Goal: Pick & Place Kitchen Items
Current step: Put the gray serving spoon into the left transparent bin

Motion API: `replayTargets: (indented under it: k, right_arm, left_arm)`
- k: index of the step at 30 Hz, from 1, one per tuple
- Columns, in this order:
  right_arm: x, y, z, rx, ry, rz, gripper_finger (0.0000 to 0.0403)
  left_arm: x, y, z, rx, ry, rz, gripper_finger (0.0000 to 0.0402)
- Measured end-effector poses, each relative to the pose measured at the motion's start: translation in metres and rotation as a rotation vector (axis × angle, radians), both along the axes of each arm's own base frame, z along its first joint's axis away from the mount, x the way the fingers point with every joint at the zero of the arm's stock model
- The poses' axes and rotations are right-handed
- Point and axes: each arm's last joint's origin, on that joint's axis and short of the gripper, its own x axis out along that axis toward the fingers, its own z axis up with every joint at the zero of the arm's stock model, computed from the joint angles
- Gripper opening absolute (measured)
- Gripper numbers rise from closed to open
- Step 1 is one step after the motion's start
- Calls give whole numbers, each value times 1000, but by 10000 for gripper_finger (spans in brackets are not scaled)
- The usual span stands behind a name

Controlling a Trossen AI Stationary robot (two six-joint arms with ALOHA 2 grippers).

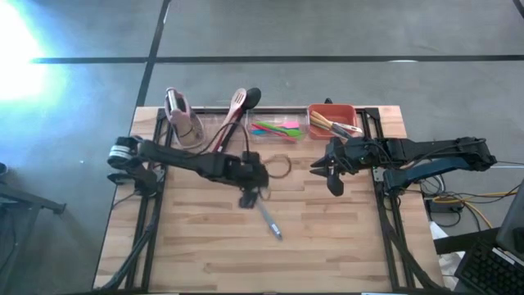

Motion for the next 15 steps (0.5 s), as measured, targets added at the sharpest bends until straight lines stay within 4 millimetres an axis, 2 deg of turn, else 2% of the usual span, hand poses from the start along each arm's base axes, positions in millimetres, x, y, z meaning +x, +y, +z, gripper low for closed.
replayTargets:
  k: [2, 5, 9, 15]
  right_arm:
    - [0, 0, 0, 0, 0, 0, 85]
    - [0, 0, 0, 0, 1, 0, 82]
    - [0, 0, 0, 4, 3, -2, 83]
    - [0, -1, -1, 0, 7, -25, 93]
  left_arm:
    - [0, 5, 7, -76, -51, 266, 287]
    - [-6, 12, 11, -243, -54, 521, 287]
    - [-8, 19, 10, -441, -46, 708, 287]
    - [-8, 23, 1, -613, -80, 965, 287]
